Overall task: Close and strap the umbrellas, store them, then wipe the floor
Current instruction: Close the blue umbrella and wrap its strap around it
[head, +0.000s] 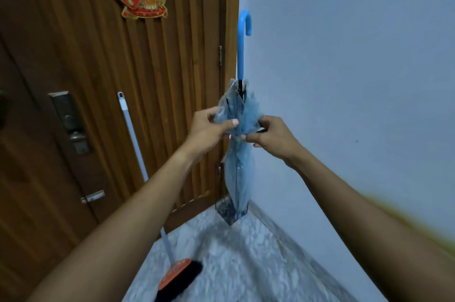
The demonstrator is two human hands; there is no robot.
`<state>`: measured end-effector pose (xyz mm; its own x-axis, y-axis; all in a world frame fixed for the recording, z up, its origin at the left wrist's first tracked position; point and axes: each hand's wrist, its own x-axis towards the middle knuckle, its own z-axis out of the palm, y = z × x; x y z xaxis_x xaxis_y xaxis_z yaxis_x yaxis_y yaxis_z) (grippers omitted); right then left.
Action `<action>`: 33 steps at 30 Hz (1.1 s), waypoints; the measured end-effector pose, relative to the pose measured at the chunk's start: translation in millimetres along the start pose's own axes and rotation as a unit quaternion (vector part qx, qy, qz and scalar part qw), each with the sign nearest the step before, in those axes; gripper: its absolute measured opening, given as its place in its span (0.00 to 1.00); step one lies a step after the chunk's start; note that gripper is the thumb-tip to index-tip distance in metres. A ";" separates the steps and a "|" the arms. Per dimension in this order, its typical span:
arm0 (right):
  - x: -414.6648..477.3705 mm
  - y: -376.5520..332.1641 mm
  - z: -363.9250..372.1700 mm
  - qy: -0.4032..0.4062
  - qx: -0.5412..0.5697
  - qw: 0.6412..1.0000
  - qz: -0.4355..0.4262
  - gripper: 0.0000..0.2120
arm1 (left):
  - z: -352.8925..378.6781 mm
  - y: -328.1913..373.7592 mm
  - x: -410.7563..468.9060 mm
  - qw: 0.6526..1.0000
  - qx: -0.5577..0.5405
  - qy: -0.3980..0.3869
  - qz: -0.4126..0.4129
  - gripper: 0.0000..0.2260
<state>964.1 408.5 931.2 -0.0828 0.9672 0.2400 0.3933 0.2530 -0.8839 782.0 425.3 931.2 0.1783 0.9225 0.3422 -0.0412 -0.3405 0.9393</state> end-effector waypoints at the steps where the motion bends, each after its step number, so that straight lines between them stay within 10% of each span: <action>1: 17.8 8.9 -2.3 -0.002 -0.006 1.000 -0.001 0.14 | 1.1 -11.9 20.0 1.000 -0.005 -0.005 -0.009 0.12; 21: 489.4 314.1 -10.8 -0.019 -0.015 0.998 0.054 0.07 | 6.8 -312.5 446.9 0.974 -0.043 0.081 -0.206 0.12; 33: 545.0 550.2 89.2 -0.146 -0.152 0.948 0.239 0.11 | -1.5 -590.8 464.4 0.929 0.052 0.092 -0.355 0.08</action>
<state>1053.7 1076.7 539.9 -0.0607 0.9455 -0.3199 0.6912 -0.1914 -0.6968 887.7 1055.1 535.2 -0.0466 0.9337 -0.3550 0.1187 0.3581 0.9261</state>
